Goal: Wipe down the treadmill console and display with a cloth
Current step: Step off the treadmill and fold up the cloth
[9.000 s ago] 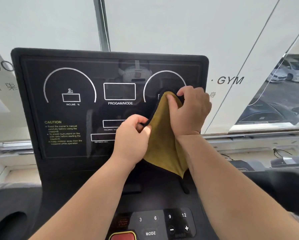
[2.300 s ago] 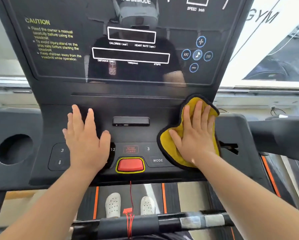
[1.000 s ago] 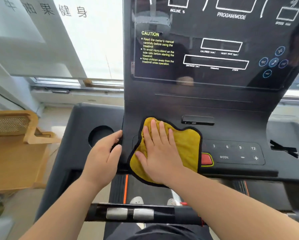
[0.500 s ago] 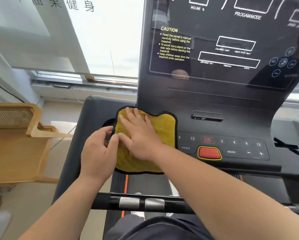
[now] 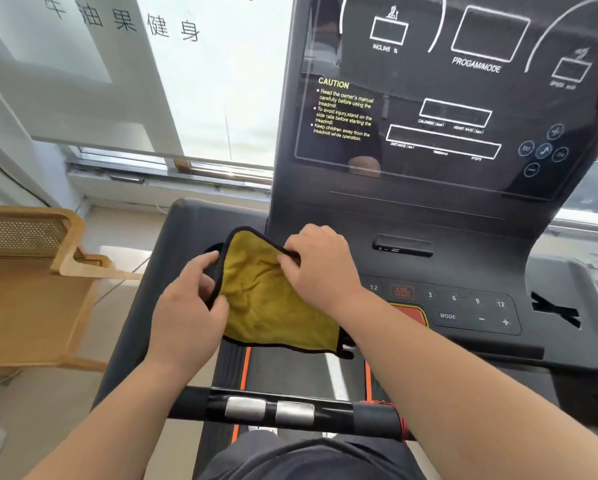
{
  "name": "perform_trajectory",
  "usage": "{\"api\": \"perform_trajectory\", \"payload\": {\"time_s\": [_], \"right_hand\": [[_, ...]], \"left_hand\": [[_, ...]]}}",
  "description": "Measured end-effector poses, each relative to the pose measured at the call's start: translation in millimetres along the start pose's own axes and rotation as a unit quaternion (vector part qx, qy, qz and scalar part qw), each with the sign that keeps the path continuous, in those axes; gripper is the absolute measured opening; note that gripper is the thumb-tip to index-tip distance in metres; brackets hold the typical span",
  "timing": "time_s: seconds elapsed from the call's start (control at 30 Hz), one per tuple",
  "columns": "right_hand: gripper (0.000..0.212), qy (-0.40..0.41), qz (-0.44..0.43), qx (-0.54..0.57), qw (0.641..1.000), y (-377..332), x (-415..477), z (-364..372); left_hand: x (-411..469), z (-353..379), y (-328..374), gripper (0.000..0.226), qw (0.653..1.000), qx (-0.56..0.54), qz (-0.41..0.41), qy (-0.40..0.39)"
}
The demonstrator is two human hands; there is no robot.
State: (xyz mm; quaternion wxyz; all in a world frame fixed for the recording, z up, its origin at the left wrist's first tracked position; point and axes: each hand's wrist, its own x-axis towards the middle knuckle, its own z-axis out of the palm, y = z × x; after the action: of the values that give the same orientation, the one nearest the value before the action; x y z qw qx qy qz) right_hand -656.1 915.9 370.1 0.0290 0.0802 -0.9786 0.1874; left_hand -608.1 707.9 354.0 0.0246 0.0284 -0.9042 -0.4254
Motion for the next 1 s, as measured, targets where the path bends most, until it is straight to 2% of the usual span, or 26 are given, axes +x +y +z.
{"api": "perform_trajectory", "payload": {"time_s": [0.07,0.17,0.23,0.3,0.37,0.43,0.5,0.6,0.7,0.77,0.83,0.93,1.0], "right_hand": [[0.023,-0.003,0.031,0.134,0.990,0.8,-0.3,-15.9],[0.030,-0.003,0.067,0.243,0.968,0.2,-0.2,-54.8],[0.027,0.008,0.082,0.306,0.949,-0.9,-1.3,-80.1],[0.023,0.012,0.082,0.372,0.925,-2.8,-3.4,-101.4],[0.020,0.006,0.072,0.413,0.908,-4.6,-7.7,-118.9],[0.020,-0.002,0.050,0.425,0.904,-5.0,-13.2,-133.4],[0.020,-0.007,0.035,0.436,0.899,-2.1,-19.3,-144.7],[0.021,-0.012,0.034,0.473,0.880,6.8,-27.7,-155.4],[0.022,-0.022,0.034,0.480,0.876,16.7,-36.0,-154.3],[0.022,-0.032,0.040,0.494,0.868,20.4,-41.9,-146.5],[0.021,-0.047,0.045,0.503,0.862,20.0,-47.4,-136.6],[0.021,-0.079,0.041,0.504,0.859,12.6,-52.8,-122.2],[0.020,-0.102,0.038,0.499,0.860,3.3,-54.8,-112.6]], "left_hand": [[3.3,-6.1,3.6,0.058,0.997,-0.064,-0.034,0.018],[5.5,-13.3,8.9,0.059,0.987,-0.125,-0.097,0.015],[2.6,-17.8,14.7,0.054,0.976,-0.158,-0.141,-0.052],[-5.5,-15.3,22.9,0.029,0.960,-0.172,-0.154,-0.156],[-15.3,-9.4,27.9,0.004,0.960,-0.138,-0.131,-0.205],[-25.7,-2.3,31.5,0.018,0.962,-0.151,-0.130,-0.189],[-37.9,3.7,37.7,0.019,0.936,-0.271,-0.175,-0.143],[-58.1,9.8,47.7,0.032,0.822,-0.501,-0.261,-0.072],[-82.2,15.1,53.8,0.048,0.764,-0.582,-0.274,-0.052],[-100.6,18.2,57.1,0.063,0.760,-0.594,-0.255,-0.067],[-118.2,22.6,57.1,0.071,0.774,-0.578,-0.251,-0.068],[-145.9,23.8,58.3,0.084,0.780,-0.554,-0.289,-0.004],[-165.5,18.2,56.6,0.085,0.774,-0.555,-0.301,0.053]]}}
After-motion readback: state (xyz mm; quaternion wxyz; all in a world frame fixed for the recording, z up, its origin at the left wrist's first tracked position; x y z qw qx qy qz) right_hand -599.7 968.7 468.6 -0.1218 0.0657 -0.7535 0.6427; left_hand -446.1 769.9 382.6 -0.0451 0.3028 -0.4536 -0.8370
